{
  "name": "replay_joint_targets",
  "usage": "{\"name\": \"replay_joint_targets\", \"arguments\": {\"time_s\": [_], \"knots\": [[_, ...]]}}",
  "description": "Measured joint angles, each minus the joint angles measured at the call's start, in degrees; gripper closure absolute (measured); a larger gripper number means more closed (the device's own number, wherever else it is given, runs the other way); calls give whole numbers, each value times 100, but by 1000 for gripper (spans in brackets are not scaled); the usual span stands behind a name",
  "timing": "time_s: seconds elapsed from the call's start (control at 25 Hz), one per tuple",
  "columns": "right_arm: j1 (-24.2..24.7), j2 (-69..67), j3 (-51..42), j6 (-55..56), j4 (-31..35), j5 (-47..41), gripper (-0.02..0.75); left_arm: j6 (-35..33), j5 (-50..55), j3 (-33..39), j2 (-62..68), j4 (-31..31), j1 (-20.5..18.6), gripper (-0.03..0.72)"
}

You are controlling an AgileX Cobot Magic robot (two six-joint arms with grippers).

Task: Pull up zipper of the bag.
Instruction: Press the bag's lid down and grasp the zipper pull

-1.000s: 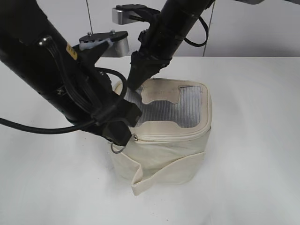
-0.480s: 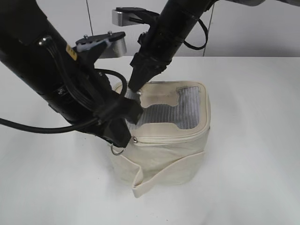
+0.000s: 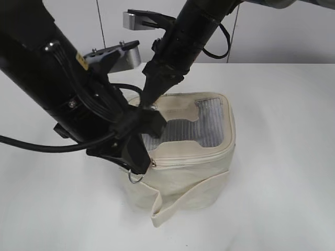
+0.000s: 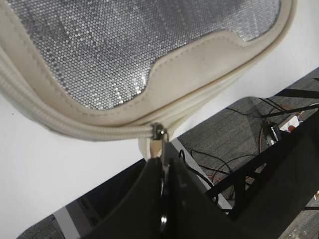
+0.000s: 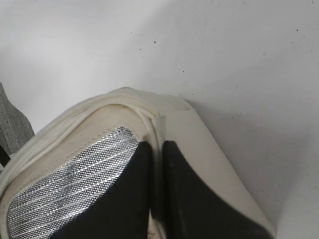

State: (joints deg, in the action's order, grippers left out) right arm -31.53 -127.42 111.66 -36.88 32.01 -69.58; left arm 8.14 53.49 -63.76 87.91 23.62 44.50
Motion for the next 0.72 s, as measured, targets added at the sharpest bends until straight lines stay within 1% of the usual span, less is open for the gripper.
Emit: {"name": "replay_joint_targets", "arguments": {"time_s": [0.2, 0.44, 0.56, 0.72], "knots": [[0, 0, 0, 36, 0, -78, 698, 146, -74, -43, 268, 60, 239, 687], [0, -6, -6, 65, -11, -85, 699, 163, -880, -49, 440, 363, 518, 687], [-5, -6, -6, 65, -23, -95, 699, 163, -1246, -49, 445, 417, 650, 687], [-5, -6, -12, 65, -41, -95, 699, 163, -1382, -43, 479, 419, 699, 687]]}}
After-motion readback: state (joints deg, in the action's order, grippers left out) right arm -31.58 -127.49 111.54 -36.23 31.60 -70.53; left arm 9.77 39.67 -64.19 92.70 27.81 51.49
